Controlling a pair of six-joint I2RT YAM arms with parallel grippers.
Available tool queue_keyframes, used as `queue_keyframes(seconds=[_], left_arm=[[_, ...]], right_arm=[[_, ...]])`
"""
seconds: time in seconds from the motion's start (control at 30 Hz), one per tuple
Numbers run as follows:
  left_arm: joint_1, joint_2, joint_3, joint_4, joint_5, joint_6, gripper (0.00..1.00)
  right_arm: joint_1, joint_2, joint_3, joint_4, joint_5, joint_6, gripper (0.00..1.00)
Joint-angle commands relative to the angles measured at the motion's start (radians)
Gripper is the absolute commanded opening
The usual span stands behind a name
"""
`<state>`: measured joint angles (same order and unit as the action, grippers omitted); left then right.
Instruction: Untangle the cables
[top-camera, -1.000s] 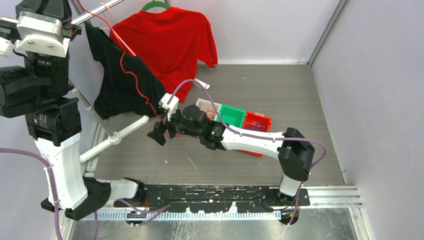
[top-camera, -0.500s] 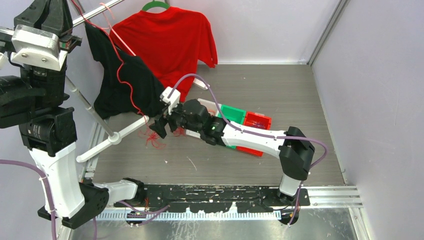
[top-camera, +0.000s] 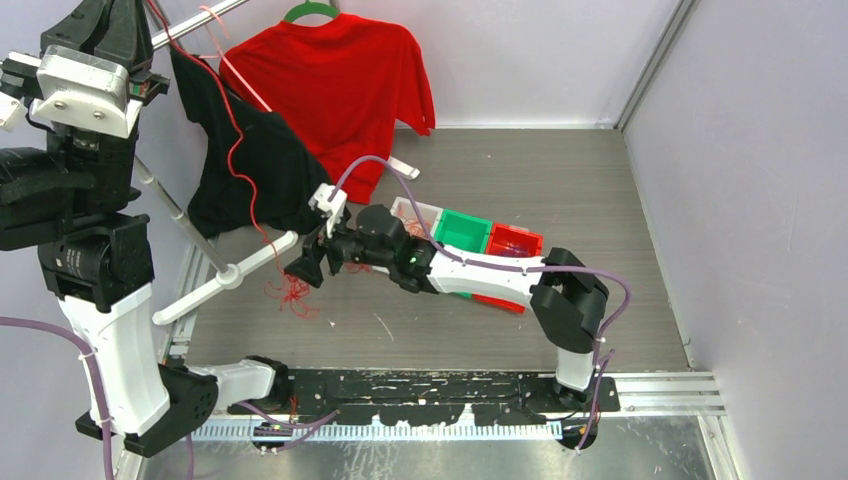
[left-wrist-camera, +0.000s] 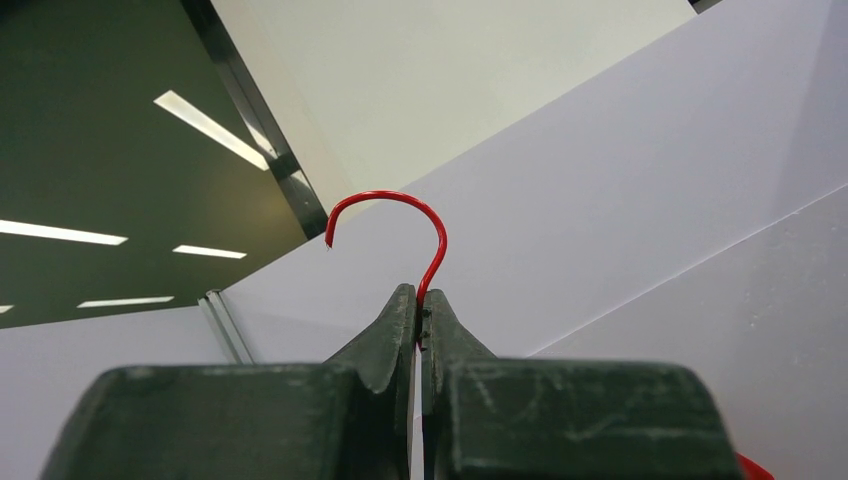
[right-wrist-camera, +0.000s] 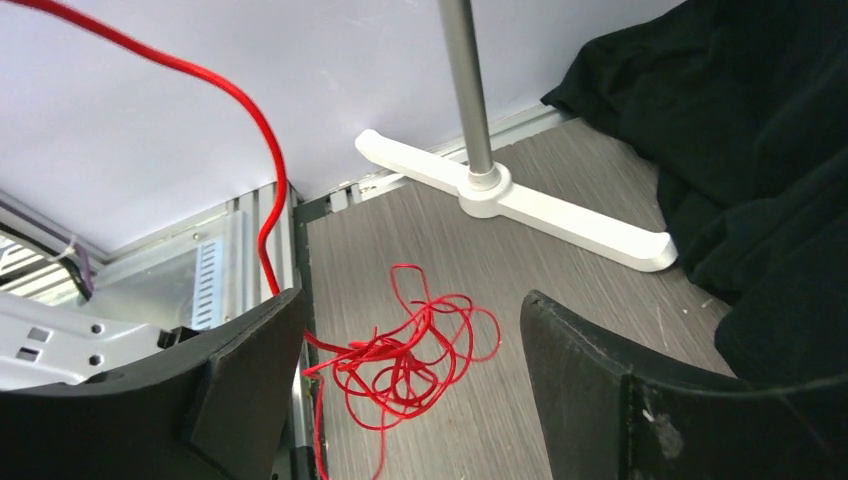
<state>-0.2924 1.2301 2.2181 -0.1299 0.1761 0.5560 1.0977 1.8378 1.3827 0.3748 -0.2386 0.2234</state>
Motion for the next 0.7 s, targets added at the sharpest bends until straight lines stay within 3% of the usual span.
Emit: queue_keyframes(seconds=[0.0, 0.33, 0.57, 0.63, 0.67], left_arm=[[0.005, -0.012, 0.006, 0.012, 0.007, 0.006, 0.0], [0.004, -0.014, 0.001, 0.012, 0.015, -0.005, 0.0], [0.005, -0.008, 0.011, 0.012, 0.022, -0.022, 0.0], [0.005, -0.005, 0.016, 0.012, 0.022, -0.026, 0.0], [0.006, -0.004, 0.021, 0.012, 0.022, -0.028, 0.0]], right_arm=[[0.002, -0.057, -0.04, 0.125, -0.051, 0.028, 0.83], [-0.002, -0.16, -0.163, 0.096, -0.07, -0.002, 0.84], [-0.002, -0.118, -0.094, 0.077, -0.091, -0.05, 0.83], [-0.005, -0.097, -0.053, 0.051, -0.077, -0.075, 0.74], [-0.01, -0.088, -0.033, 0.041, -0.077, -0.079, 0.65]])
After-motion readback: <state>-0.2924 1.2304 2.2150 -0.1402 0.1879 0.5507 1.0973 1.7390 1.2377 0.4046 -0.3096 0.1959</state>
